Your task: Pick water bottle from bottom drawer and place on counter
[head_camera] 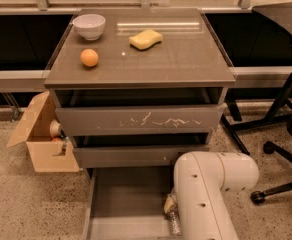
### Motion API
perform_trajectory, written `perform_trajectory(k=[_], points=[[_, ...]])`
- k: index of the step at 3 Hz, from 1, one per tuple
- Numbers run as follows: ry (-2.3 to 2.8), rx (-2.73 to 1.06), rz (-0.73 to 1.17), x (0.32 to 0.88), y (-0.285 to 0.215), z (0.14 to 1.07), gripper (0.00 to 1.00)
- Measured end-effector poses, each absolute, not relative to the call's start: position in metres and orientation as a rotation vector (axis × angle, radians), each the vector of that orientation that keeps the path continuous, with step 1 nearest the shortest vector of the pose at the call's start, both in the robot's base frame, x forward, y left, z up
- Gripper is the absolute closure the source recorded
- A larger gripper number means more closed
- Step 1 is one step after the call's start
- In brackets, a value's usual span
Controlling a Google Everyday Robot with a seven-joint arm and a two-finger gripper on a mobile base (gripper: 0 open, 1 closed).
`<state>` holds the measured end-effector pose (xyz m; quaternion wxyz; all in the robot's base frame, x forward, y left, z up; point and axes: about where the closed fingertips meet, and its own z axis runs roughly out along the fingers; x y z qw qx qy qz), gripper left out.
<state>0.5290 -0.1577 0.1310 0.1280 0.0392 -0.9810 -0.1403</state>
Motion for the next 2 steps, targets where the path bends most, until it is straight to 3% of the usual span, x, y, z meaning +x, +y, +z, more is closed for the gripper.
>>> perform_trajectory(k=[2], points=[[-2.862,0.143,-0.493,0.529,-0.162,0.148,0.96]])
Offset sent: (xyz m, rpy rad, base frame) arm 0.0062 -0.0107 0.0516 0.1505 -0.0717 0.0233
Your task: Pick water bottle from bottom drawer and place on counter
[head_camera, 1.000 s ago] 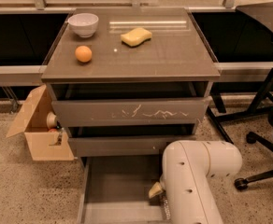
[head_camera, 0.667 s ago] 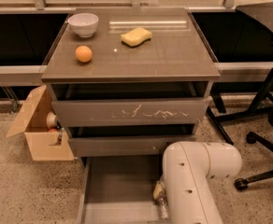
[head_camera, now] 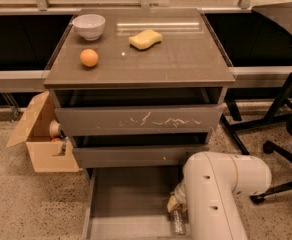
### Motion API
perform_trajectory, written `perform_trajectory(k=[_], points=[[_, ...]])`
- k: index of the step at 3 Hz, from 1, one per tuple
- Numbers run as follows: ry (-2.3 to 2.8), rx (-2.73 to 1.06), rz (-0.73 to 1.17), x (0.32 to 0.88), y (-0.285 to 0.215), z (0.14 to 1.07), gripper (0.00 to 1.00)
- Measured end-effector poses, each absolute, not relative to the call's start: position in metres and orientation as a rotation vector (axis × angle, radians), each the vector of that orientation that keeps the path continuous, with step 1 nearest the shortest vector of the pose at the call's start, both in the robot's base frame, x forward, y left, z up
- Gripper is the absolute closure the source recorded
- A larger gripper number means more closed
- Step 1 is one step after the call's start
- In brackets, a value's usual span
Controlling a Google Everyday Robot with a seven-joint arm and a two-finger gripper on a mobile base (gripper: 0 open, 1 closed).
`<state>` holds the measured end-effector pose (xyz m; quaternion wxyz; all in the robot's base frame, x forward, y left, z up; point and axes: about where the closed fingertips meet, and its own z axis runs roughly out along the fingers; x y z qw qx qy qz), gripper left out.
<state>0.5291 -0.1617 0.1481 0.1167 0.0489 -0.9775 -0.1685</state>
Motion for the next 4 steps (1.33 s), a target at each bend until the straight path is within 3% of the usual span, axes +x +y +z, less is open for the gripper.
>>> perform_trajectory(k=[2,4], points=[[-2.988,0.237,-0.618,0.540,-0.178,0.212,1.00],[-3.007,0.354,-0.611,0.540,-0.178,0.230,1.00]])
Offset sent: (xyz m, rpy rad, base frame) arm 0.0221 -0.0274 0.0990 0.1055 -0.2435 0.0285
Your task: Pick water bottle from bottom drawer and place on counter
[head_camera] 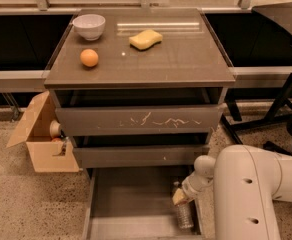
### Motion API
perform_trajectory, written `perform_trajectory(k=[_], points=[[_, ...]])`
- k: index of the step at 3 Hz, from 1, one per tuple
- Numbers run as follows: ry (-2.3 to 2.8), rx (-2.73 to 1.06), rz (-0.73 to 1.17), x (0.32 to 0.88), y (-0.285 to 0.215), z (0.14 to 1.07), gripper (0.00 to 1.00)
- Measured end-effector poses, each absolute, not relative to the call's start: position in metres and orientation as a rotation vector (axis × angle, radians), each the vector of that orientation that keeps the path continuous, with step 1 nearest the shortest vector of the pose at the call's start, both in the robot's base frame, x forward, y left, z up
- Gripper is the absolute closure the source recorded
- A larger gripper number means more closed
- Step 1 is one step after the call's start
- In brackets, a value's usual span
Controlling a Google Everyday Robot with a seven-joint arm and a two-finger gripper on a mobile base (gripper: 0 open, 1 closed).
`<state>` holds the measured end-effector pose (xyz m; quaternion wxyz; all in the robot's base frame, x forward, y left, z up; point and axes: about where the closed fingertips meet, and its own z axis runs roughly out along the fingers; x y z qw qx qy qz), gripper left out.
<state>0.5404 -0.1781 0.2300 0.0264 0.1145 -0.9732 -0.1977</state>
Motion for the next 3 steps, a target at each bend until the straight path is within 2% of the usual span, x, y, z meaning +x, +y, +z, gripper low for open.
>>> perform_trajectory(k=[3], points=[[-3.081,0.980,-0.503,0.554,-0.211,0.393,1.00]])
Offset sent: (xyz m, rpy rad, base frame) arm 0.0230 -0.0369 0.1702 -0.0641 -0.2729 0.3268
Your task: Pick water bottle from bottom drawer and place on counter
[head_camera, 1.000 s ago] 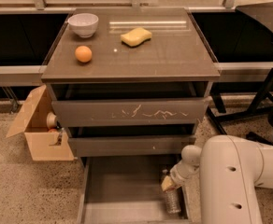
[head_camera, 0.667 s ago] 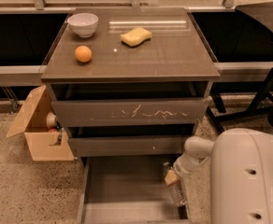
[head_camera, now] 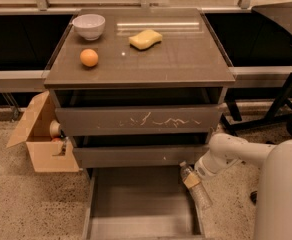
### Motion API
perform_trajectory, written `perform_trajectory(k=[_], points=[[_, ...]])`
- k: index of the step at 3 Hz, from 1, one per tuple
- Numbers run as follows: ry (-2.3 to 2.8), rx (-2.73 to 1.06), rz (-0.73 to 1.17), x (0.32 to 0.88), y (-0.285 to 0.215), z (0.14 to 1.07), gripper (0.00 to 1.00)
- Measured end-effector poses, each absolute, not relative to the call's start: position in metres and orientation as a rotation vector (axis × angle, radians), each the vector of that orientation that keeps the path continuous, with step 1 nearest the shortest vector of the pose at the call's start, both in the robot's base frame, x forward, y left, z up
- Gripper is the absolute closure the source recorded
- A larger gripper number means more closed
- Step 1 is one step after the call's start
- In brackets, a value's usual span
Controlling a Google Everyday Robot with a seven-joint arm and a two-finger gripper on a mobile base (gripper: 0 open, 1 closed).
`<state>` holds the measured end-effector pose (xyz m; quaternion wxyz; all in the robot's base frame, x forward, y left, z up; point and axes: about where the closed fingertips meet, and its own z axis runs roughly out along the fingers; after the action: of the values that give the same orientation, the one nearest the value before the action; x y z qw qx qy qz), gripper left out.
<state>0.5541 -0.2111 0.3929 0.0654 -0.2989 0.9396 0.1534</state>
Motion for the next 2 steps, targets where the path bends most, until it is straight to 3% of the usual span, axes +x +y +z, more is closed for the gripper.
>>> perform_trajectory(k=[2], points=[[2.744,-1.027,0.383,0.549,-0.207,0.424,1.00]])
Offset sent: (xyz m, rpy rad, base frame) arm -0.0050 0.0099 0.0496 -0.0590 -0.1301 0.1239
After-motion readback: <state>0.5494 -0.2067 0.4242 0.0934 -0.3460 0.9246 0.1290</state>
